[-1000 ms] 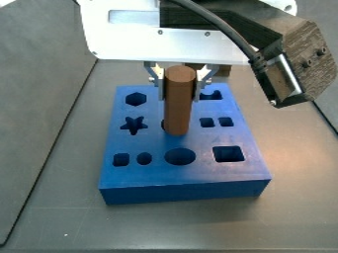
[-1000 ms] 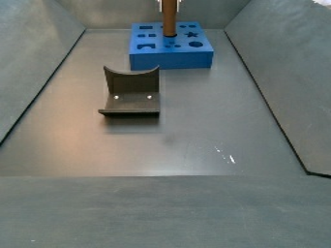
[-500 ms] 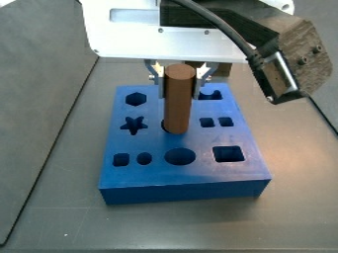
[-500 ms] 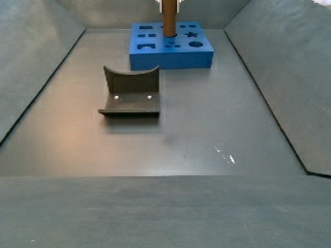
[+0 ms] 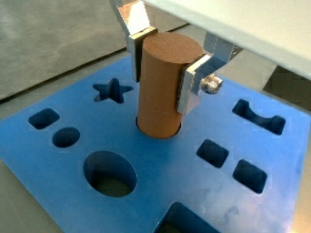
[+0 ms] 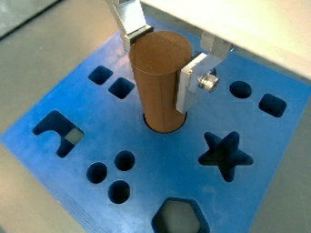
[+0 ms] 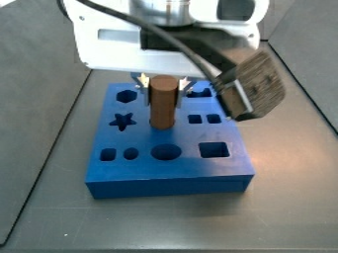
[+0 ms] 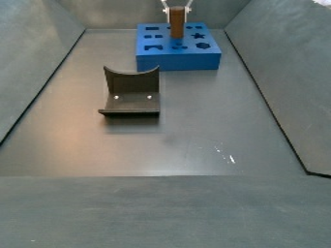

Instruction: Insert the round object.

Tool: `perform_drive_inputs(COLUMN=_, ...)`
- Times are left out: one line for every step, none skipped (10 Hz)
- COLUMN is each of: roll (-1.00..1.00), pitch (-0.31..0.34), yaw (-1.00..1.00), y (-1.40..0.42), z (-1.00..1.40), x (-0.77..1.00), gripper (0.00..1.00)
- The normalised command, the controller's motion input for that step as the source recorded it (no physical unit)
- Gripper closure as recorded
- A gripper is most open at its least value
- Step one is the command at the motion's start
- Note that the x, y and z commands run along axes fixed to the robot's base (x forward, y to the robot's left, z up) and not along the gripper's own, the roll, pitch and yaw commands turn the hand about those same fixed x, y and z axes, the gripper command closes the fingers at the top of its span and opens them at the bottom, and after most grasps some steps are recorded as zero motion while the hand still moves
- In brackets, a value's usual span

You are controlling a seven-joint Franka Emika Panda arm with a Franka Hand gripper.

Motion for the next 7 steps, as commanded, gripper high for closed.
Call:
perform_drive_inputs(roll=0.0, pitch=-0.006, yaw=-0.07, y=0.01, z=-0.3, x=-0.07, gripper=1.0)
perform_drive_inputs(roll=0.0, pitch=-0.006, yaw=-0.07, y=0.0, z=-0.29, x=-0.03, gripper=1.0)
perform_drive_inputs(roll=0.02, pitch=0.0, yaw=-0.07, y=0.0, z=-0.29, x=-0.01, gripper=1.0)
perform_drive_inputs(roll=0.02, pitch=0.0, yaw=-0.05, y=0.0, z=-0.28, x=0.0, gripper=1.0)
perform_drive_inputs(roll=0.0, pitch=0.0, yaw=-0.05, y=0.0, z=-0.16, x=0.0, gripper=1.0)
perform_drive_inputs(roll=-0.02, pitch=0.0, yaw=0.0, y=0.01, z=0.0, x=0.0, gripper=1.0)
perform_drive_inputs(roll=0.0, pitch=0.0, yaw=0.0, y=0.0, z=0.0, x=0.0, gripper=1.0)
